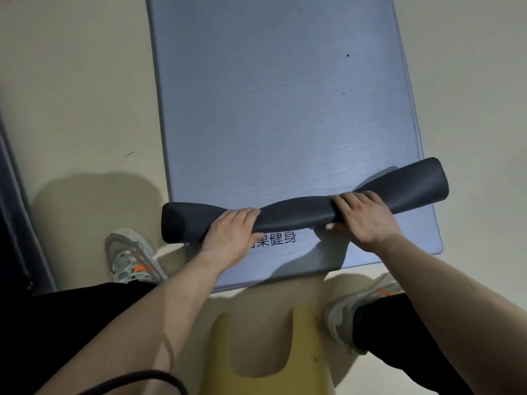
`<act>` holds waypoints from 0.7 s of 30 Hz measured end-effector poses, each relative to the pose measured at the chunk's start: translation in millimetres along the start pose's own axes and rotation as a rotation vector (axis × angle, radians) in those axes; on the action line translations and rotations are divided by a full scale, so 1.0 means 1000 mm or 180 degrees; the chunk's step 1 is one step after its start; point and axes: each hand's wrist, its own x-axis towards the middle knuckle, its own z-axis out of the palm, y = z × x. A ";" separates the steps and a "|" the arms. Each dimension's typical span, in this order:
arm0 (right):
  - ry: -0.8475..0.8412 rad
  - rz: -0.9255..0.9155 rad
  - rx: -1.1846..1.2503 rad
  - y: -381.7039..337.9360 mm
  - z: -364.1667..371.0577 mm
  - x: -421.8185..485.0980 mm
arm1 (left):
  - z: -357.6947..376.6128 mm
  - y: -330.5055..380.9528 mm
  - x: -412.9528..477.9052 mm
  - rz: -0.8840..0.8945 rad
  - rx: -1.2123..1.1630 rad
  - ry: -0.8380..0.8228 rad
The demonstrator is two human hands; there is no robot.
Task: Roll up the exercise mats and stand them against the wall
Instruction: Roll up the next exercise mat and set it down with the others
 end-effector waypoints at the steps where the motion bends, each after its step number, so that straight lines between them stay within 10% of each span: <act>1: -0.0046 -0.0035 -0.0005 0.005 -0.009 0.005 | -0.011 -0.006 0.006 -0.0053 -0.0105 -0.0234; 5: -0.0049 0.0161 0.0219 0.019 -0.040 0.045 | -0.051 -0.030 0.050 -0.0275 -0.0010 -0.0575; 10: -0.0654 0.0383 0.0390 0.039 -0.065 0.099 | -0.048 0.004 0.073 -0.0528 0.0145 0.0907; 13: -0.0856 0.0350 0.0472 0.044 -0.074 0.123 | -0.029 0.024 0.065 -0.0274 0.0418 0.0364; 21: 0.1276 0.0270 0.0271 0.009 -0.045 0.095 | -0.063 -0.038 0.139 0.0018 -0.0108 -0.0802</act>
